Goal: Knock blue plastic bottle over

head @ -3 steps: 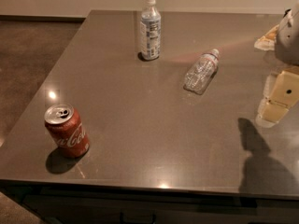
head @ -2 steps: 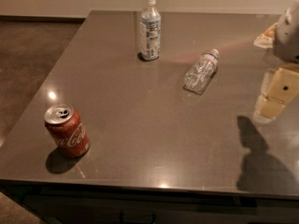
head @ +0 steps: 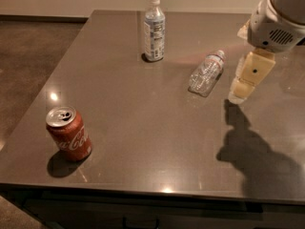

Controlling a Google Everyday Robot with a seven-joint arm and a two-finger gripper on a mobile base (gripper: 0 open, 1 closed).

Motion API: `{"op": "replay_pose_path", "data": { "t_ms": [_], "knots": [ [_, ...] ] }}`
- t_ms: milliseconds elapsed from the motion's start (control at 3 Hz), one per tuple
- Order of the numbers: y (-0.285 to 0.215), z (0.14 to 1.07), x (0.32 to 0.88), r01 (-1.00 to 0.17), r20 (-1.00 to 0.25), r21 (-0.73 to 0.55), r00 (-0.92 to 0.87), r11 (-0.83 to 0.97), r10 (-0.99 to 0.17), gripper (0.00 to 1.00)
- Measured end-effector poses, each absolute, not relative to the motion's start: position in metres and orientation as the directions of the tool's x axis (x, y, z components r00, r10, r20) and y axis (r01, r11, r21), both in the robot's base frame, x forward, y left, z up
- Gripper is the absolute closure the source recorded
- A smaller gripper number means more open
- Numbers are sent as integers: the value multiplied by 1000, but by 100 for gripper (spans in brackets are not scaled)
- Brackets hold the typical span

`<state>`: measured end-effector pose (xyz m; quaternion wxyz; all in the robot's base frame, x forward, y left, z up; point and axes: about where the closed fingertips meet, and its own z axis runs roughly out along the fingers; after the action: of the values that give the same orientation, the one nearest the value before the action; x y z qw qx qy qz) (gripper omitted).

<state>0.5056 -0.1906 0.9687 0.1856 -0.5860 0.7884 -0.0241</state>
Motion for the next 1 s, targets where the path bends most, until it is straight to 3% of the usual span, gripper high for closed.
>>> {"op": "replay_pose_path", "data": {
  "t_ms": [1000],
  "knots": [
    [-155,964,618,-843,-420,-280,-323,460,-848,0]
  ]
}}
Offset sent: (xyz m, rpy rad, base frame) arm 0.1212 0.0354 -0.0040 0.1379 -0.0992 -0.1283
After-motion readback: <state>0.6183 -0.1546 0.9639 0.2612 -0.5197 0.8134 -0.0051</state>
